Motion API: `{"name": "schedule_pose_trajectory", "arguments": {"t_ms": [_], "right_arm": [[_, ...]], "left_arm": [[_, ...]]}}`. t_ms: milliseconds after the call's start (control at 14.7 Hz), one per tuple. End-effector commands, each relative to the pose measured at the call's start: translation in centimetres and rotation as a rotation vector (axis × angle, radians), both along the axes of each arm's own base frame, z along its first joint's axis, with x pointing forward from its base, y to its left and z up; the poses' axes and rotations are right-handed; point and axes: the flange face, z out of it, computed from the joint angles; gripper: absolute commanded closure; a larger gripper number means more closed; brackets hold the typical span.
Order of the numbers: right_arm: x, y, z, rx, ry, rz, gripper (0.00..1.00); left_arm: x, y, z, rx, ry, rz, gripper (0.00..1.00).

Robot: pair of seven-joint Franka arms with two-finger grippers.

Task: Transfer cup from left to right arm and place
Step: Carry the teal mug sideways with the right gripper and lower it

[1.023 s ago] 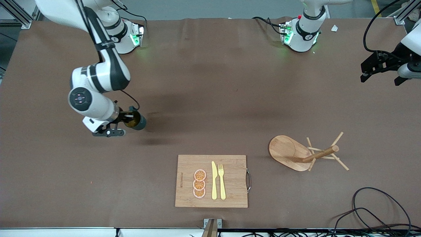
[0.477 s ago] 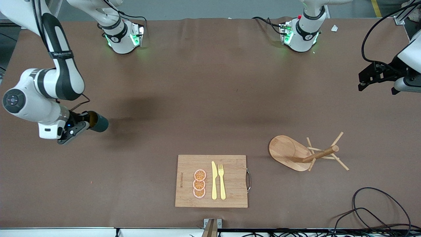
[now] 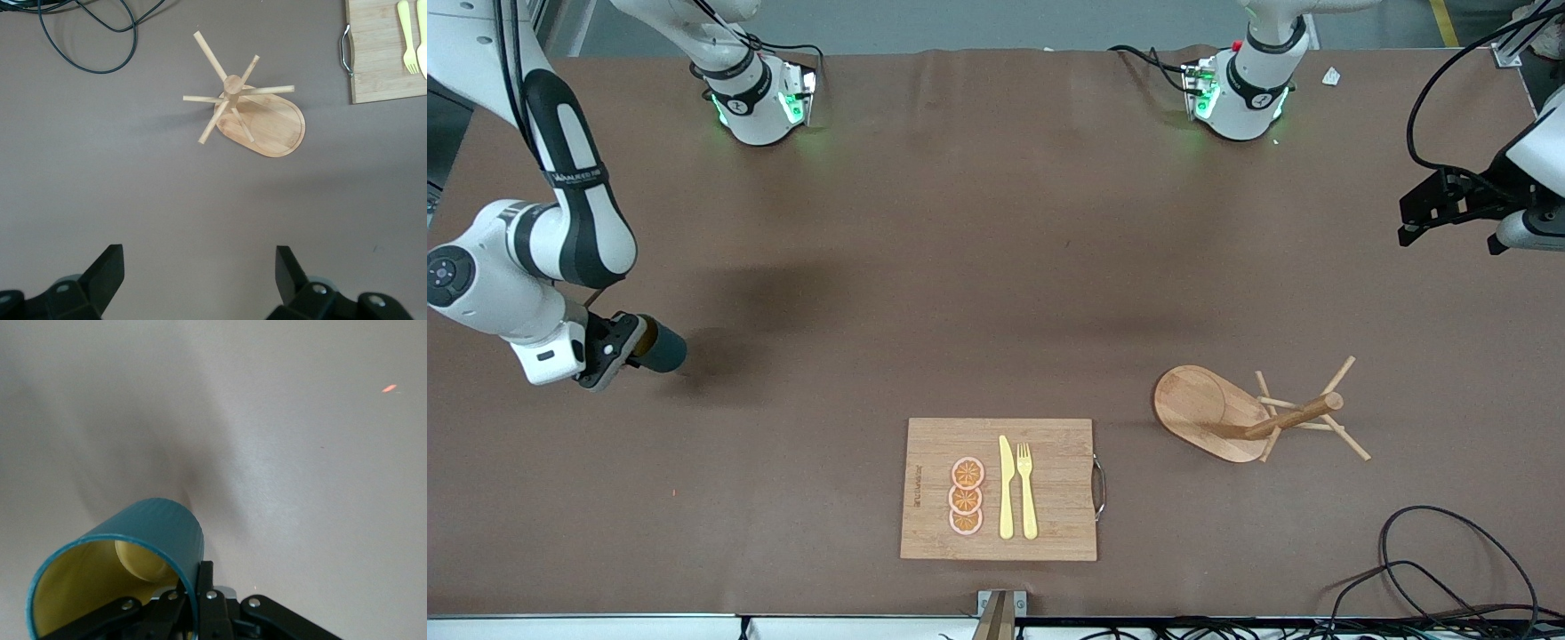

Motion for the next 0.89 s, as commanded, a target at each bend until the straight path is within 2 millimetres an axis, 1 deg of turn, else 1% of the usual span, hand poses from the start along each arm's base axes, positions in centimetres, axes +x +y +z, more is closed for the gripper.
{"name": "schedule_pose_trajectory", "arguments": {"t_ms": [0, 68, 205, 273, 409, 477, 545, 614, 682, 750, 818], "right_arm": [[0.0, 0.4, -1.2, -0.006, 0.005, 0.044, 1.0], [0.0, 0.4, -1.9, -0.008, 0.005, 0.048, 1.0], [0.0, 0.5, -2.7, -0.012, 0.007, 0.094, 1.0], [0.1, 0.5, -2.7, -0.013, 0.003, 0.1, 1.0], [0.1, 0.8, -3.4, -0.012, 0.008, 0.106, 0.99], [0.3, 1.4, -3.4, -0.016, -0.001, 0.121, 0.97], [0.3, 2.0, -3.4, -0.016, -0.001, 0.132, 0.86], [0.4, 2.0, -3.4, -0.017, -0.003, 0.131, 0.13], [0.2, 2.0, -3.4, -0.016, 0.002, 0.122, 0.0], [0.1, 1.9, -3.4, -0.014, 0.009, 0.117, 0.0], [0.3, 1.9, -2.7, -0.015, 0.003, 0.107, 0.0]], "left_arm": [[0.1, 0.4, 0.6, 0.006, 0.002, 0.012, 0.0], [0.1, 0.3, 0.6, 0.004, 0.002, 0.019, 0.0], [0.3, 0.1, 0.3, 0.0, 0.003, 0.066, 0.0], [0.3, -0.1, 0.3, 0.003, 0.001, 0.07, 0.0], [0.4, 0.3, 0.4, 0.002, -0.001, 0.067, 0.0], [0.4, 0.2, 0.2, 0.0, 0.003, 0.064, 0.0], [0.7, 0.3, -0.1, 0.001, 0.009, 0.064, 0.0], [0.8, 0.3, -0.3, 0.001, 0.012, 0.064, 0.0], [0.8, 0.3, -0.3, 0.001, 0.012, 0.064, 0.0], [0.8, 0.3, -0.3, 0.0, 0.012, 0.068, 0.0], [0.8, 0.3, -0.3, -0.001, 0.012, 0.074, 0.0]]}}
